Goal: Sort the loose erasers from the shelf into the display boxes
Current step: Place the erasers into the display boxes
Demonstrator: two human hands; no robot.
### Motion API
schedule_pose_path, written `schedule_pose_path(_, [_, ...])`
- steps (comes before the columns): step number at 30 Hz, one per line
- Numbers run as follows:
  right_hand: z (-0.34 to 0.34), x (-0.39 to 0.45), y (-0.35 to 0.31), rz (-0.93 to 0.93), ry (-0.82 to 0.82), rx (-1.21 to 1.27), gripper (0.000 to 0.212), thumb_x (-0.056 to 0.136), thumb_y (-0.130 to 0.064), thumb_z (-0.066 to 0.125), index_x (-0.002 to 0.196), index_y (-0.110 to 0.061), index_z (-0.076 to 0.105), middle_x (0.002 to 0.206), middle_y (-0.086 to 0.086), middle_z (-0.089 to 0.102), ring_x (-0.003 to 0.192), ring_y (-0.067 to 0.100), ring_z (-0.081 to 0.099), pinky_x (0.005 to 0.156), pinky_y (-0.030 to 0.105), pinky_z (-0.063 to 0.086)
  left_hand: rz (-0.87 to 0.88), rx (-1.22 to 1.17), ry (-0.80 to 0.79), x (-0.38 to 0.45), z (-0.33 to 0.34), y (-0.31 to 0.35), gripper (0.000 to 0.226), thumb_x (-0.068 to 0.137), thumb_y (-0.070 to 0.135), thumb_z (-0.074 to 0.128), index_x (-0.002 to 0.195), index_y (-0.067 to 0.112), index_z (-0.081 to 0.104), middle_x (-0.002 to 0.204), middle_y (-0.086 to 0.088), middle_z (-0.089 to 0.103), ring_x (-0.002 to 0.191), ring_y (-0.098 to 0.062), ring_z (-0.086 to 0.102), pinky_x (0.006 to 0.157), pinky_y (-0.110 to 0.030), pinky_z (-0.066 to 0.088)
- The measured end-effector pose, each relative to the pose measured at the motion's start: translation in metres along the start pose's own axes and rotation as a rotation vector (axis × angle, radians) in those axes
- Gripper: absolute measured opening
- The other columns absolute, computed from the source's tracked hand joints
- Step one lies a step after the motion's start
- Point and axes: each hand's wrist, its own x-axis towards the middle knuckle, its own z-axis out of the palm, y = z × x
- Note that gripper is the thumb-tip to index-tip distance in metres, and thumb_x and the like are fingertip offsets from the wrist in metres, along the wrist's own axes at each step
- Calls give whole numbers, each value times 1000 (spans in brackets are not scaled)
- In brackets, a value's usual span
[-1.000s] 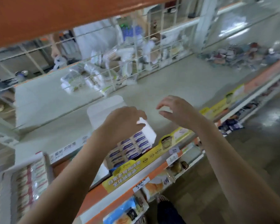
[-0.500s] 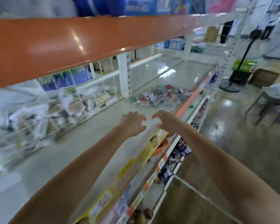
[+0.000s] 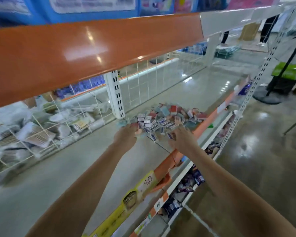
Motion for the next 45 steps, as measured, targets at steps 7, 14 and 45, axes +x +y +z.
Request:
schedule_pose_path(7, [9,13,-7,-33,11,85,28,89,-37,47,98,-12,56,115,11,51,114,31,45,93,41,42,-49,-88,174,6,12,0,25,91,22,56,115,20,62,114,-5,55,105,-26,56,79,-38,50])
schedule_pose_path(14, [12,12,-12,-101,98,183,30,89,-29,53,110,-10,62,109,9,57,105,27,51,86,35,40,-52,-36,151,7,8,3,31,92,24,56,121,16,57,119,-7,52,111,-25,50,81,-36,45])
schedule_pose_path(45, [39,-120,-257,-938,-113,525,28,86,-11,62,114,-15,64,102,-1,55,83,15,59,73,14,41,-526,-1074,283,-306,-84,-132,21,86,-1,61,98,17,66,70,11,61,66,-1,56,68,-15,49])
